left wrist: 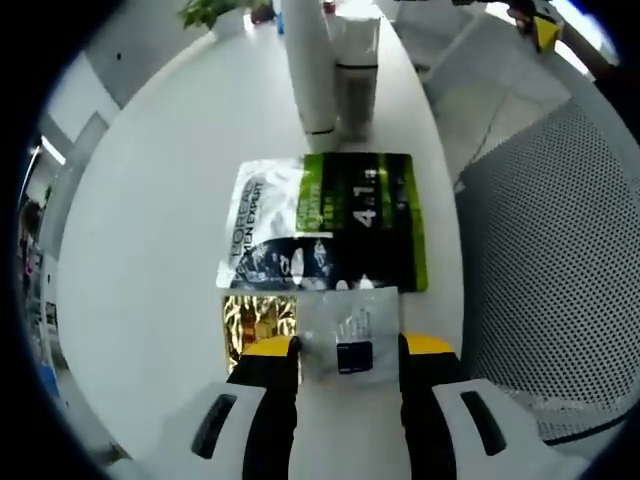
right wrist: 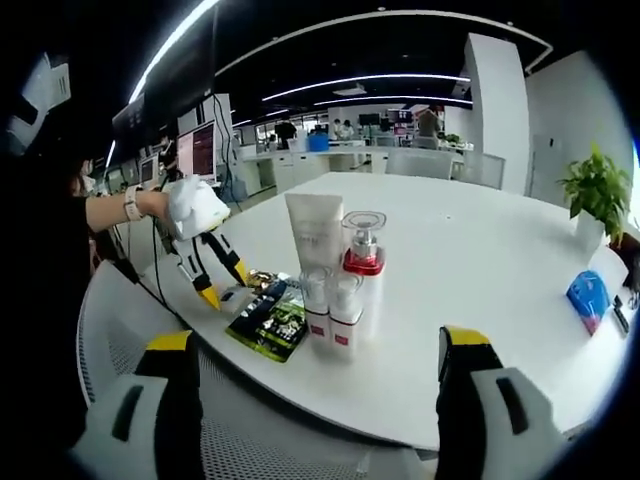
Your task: Arrange the skincare products in the storage area until every visible bottle or jar stands upright without overlapping.
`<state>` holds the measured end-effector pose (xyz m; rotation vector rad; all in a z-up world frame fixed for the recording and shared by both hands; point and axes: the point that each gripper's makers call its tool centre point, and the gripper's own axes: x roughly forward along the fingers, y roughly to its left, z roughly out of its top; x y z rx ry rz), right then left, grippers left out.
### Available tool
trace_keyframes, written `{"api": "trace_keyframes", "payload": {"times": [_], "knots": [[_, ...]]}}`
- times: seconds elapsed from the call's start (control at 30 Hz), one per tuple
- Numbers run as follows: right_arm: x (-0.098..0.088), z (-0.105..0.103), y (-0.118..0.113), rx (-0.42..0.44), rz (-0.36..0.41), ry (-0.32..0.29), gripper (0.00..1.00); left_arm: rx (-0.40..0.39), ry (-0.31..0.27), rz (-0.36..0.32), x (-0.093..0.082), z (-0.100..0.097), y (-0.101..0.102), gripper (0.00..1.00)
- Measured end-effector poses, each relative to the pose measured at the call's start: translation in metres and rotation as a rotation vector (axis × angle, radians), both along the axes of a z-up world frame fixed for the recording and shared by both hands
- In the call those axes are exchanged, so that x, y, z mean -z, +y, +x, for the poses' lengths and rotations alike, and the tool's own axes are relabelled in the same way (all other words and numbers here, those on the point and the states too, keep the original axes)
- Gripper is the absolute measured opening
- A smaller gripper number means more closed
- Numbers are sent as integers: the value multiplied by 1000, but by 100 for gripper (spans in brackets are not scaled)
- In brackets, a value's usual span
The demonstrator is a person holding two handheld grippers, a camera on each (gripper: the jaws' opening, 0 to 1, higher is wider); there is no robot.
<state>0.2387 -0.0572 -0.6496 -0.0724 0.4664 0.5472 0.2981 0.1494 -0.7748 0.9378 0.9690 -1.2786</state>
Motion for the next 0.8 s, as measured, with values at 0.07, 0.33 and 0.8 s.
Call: {"api": "trace_keyframes", "payload": {"times": [0.07, 0.33, 0.8], "knots": [[1, 0, 1, -3, -1, 3, 100, 8, 2, 7, 2, -3, 1, 37], [2, -1, 1, -11, -16, 8, 100, 43, -21, 52, 9, -3, 4, 37], [6, -1, 2, -33, -32, 22, 100, 51, -21, 33, 10, -4, 1, 38]]}}
